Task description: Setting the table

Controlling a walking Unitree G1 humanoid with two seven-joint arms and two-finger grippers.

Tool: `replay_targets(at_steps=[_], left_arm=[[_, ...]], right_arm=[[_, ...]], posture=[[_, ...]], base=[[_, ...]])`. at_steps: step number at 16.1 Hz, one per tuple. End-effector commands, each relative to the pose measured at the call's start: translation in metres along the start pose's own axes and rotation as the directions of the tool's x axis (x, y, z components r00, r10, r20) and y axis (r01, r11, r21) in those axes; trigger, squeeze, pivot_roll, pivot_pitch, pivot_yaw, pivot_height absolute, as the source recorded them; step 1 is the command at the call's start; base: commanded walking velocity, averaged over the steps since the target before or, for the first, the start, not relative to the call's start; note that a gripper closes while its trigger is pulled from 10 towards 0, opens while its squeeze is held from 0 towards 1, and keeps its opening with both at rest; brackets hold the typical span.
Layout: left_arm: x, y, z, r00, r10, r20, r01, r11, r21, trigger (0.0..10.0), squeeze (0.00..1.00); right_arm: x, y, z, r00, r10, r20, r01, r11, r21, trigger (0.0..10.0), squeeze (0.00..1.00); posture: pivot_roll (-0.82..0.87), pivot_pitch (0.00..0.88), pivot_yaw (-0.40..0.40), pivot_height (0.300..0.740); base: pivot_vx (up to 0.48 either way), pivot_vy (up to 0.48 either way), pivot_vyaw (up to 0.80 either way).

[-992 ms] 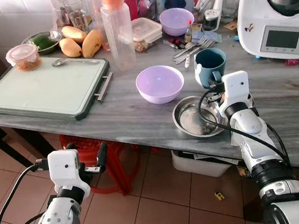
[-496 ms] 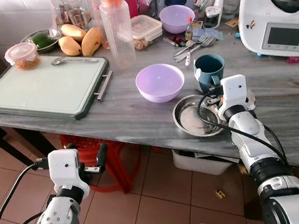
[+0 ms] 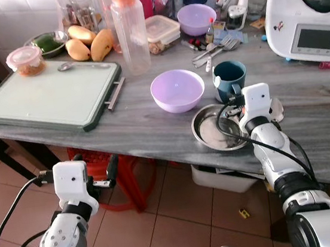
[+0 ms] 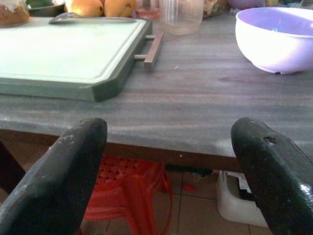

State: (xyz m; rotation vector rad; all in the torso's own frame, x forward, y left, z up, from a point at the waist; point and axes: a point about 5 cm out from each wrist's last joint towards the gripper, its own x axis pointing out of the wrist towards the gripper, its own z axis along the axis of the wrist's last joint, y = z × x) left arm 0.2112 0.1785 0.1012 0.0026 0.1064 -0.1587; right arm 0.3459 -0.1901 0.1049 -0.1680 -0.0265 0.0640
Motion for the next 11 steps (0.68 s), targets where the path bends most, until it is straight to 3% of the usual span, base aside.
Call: replay_targets(at_steps=[1, 2, 11], left_arm=[[0.001, 0.002, 0.004, 1.000, -0.003, 0.007, 0.002, 1.000, 0.013, 10.0, 0.00], [0.002, 0.002, 0.004, 1.000, -0.004, 0.009, 0.004, 1.000, 0.015, 10.0, 0.00], [0.015, -0.003, 0.004, 0.999, -0.018, 0.026, 0.018, 1.000, 0.005, 10.0, 0.00]], right_arm=[[0.003, 0.000, 0.003, 1.000, 0.002, 0.009, -0.002, 1.000, 0.010, 10.0, 0.73], [0.003, 0.000, 0.003, 1.000, -0.002, 0.015, 0.002, 1.000, 0.015, 10.0, 0.98], [-0.001, -0.008, 0.012, 0.996, -0.038, 0.078, 0.037, 0.999, 0.006, 10.0, 1.00]], posture=[[0.12, 0.042, 0.050, 0.740], [0.11, 0.039, 0.051, 0.740], [0.08, 0.000, 0.052, 0.740]], base=[[0.000, 0.000, 0.00], [0.000, 0.000, 0.00], [0.000, 0.000, 0.00]])
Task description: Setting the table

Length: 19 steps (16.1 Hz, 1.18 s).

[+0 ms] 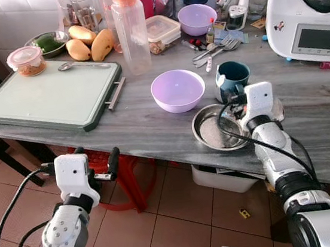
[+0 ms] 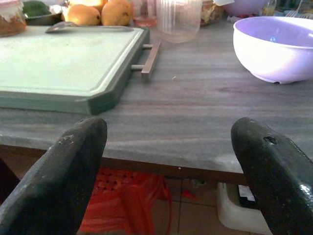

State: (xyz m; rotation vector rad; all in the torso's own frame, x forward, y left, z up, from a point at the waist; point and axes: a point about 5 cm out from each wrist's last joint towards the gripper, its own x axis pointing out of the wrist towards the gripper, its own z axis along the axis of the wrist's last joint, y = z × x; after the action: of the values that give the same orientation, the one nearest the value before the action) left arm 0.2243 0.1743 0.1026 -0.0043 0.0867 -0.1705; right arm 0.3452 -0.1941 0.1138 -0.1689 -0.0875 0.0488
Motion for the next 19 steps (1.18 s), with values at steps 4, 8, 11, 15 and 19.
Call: replay_targets(at_steps=[4, 8, 11, 15, 19], left_arm=[[0.013, -0.007, 0.000, 1.000, -0.025, 0.018, 0.025, 1.000, -0.004, 10.0, 0.00], [0.024, -0.008, 0.000, 0.999, -0.020, 0.037, 0.021, 1.000, -0.012, 10.0, 0.00], [0.027, -0.017, -0.004, 0.998, -0.046, 0.037, 0.047, 0.999, -0.016, 10.0, 0.00], [0.031, -0.011, -0.013, 1.000, 0.009, 0.006, -0.009, 1.000, -0.003, 10.0, 0.00], [0.027, -0.012, -0.021, 0.998, 0.059, -0.012, -0.060, 0.998, -0.024, 10.0, 0.00]], right_arm=[[-0.011, -0.005, 0.004, 0.998, -0.042, 0.046, 0.041, 0.999, 0.008, 10.0, 1.00], [-0.024, 0.003, 0.024, 0.989, -0.032, 0.144, 0.038, 0.999, -0.036, 10.0, 1.00], [-0.041, 0.009, 0.036, 0.981, -0.043, 0.187, 0.047, 0.999, -0.017, 10.0, 1.00], [-0.071, 0.017, 0.023, 0.992, -0.062, 0.111, 0.057, 0.997, 0.044, 10.0, 1.00], [-0.093, 0.014, 0.023, 0.994, -0.082, 0.072, 0.079, 0.996, 0.042, 10.0, 1.00]], posture=[[0.05, 0.000, 0.055, 0.740], [0.03, 0.000, 0.051, 0.740], [0.02, 0.000, 0.048, 0.740], [0.00, 0.000, 0.039, 0.740], [-0.01, 0.000, 0.022, 0.740]], base=[[0.000, 0.000, 0.00], [0.000, 0.000, 0.00], [0.000, 0.000, 0.00], [0.000, 0.000, 0.00], [0.000, 0.000, 0.00]])
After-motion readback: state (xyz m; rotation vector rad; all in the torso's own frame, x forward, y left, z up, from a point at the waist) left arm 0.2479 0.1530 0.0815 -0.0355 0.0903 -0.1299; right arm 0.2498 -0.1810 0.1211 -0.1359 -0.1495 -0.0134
